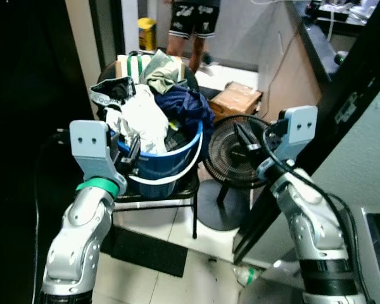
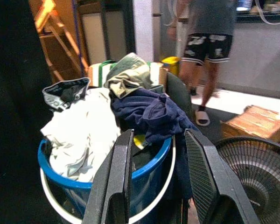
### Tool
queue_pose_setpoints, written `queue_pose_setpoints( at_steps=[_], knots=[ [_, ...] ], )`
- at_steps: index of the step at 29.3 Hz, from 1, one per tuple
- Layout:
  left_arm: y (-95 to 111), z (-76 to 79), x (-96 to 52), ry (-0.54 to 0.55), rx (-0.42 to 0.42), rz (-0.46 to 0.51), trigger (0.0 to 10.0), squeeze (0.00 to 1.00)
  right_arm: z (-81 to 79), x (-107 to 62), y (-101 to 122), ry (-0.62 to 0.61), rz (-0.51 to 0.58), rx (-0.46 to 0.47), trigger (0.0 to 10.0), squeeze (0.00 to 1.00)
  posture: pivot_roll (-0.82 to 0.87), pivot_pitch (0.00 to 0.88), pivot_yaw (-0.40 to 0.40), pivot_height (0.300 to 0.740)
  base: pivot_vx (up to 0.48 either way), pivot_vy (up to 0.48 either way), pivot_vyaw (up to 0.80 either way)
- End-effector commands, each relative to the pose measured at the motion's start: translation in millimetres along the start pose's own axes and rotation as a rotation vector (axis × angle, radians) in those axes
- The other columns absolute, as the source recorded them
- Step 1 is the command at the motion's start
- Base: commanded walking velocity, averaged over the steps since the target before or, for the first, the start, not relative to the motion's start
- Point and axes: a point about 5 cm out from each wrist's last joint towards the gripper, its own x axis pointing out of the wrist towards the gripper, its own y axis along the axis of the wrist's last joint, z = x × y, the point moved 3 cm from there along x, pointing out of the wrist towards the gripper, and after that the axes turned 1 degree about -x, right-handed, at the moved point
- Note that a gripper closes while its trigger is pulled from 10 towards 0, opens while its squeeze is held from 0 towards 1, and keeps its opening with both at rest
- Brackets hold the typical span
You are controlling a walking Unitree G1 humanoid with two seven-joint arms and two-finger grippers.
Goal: Clothes washing
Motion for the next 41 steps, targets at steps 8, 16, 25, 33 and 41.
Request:
queue_pose_setpoints(
  at_steps=[8,16,25,33,41],
  knots=[
    [-4,4.9,4.7,0.005,-0.006,-0.008,10.0,0.0,-8.0,-2.2,-14,0.002,-0.041,-0.039,10.0,0.0,0.06,0.033,-0.048,0.74,0.0,0.0,0.0],
    [-1,6.3,12.7,0.044,-0.006,0.015,10.0,0.0,-24.3,4.1,-13,0.05,-0.033,-0.129,10.0,0.0,0.06,0.044,-0.063,0.74,0.149,0.0,0.0],
    [1,2.3,12.8,0.06,-0.018,0.02,10.0,0.0,-26.4,4.4,-10,0.043,-0.012,-0.106,10.0,0.0,0.06,0.052,-0.064,0.74,0.349,0.0,0.42],
    [1,1.6,14.5,0.068,-0.022,0.026,10.0,0.0,-26.3,3.9,-10,0.045,-0.009,-0.111,10.0,0.0,0.05,0.049,-0.064,0.74,0.334,0.0,0.0],
    [1,-0.3,14.1,0.075,-0.025,0.029,10.0,0.0,-26.9,4.8,-9,0.05,-0.007,-0.111,10.0,0.0,0.05,0.044,-0.071,0.74,0.318,0.0,0.0]
  ],
)
